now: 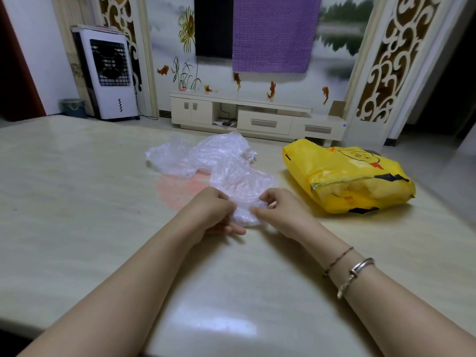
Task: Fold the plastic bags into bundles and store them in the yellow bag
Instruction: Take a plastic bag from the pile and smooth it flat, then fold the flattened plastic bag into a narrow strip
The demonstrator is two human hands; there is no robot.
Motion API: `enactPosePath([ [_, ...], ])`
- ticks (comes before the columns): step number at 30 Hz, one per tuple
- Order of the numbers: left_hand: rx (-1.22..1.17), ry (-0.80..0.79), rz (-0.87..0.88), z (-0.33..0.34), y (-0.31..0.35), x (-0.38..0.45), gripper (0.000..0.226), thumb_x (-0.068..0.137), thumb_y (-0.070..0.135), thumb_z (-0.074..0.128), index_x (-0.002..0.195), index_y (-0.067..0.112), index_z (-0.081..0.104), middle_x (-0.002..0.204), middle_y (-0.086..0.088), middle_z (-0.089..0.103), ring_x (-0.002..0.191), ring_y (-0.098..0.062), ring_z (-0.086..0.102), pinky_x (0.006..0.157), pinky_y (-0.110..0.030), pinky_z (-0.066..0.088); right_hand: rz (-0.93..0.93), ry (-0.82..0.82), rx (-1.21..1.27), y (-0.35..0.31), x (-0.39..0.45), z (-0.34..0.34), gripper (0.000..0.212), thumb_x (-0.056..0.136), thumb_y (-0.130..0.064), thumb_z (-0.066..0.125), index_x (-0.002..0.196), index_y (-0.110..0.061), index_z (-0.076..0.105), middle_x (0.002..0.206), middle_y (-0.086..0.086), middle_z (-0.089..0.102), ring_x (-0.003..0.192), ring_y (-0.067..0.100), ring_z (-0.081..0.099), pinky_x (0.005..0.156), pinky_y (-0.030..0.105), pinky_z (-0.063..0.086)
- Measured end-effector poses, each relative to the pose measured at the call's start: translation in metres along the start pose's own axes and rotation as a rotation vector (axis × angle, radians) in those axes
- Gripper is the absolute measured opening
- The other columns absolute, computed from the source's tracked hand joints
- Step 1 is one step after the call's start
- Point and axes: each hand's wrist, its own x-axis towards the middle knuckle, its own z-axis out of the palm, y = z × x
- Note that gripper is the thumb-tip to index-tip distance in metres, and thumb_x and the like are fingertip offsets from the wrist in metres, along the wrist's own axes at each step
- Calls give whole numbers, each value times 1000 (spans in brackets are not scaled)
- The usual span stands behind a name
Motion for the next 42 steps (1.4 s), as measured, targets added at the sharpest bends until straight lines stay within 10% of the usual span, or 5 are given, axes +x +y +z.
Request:
enactPosePath([
  [12,122,-24,177,38,22,3,12,94,20,56,98,9,56,94,-5,63,57,-12,54,52,-23,46,252,-543,177,37,-24,-112,18,86,-5,67,96,-14,54,76,3,61,65,14,56,52,21,46],
  [21,265,-54,326,123,38,26,33,87,46,64,81,16,51,85,-6,66,56,-18,63,46,-25,50,418,99,484,80,-12,-133,23,82,11,63,89,-7,50,91,12,54,66,22,60,48,24,54],
  [26,279,48,407,132,34,36,29,73,33,46,88,16,65,83,-5,70,66,-26,67,64,-46,59,249,118,299,76,4,-106,14,81,-1,70,81,-13,62,85,8,65,84,22,65,77,32,57],
  [34,161,-13,350,120,30,37,17,88,13,51,84,14,67,83,-7,72,43,-10,50,35,-16,35,323,-44,-87,68,14,-86,17,91,-7,42,76,-10,49,79,6,49,69,18,46,61,29,38],
  [42,200,11,381,99,33,38,12,83,6,62,78,17,62,81,-4,65,77,-21,60,58,-24,45,176,-172,-117,66,-5,-109,61,90,1,37,145,-25,39,153,-4,34,141,16,30,116,32,26],
])
